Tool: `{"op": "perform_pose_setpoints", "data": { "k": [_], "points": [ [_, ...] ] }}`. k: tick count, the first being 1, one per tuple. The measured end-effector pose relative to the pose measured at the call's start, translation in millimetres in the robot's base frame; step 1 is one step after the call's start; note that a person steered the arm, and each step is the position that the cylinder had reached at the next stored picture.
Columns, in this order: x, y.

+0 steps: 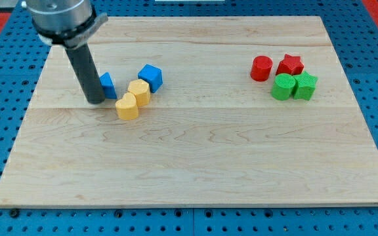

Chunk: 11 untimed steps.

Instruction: Separate the yellow blocks from the blue blocks

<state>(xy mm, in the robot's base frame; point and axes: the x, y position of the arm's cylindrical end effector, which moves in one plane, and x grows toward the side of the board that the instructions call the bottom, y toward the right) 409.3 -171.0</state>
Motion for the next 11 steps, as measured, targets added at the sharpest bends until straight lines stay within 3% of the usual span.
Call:
{"op": "perform_pose_setpoints", "data": {
  "k": [1, 2, 4, 6, 7, 8, 9, 11],
  "points": [
    [-14, -22],
    [-22, 30],
    [-38, 58],
    [56, 60],
    [61, 41],
    [11, 22],
    [24, 86],
    [49, 109]
  ]
}}
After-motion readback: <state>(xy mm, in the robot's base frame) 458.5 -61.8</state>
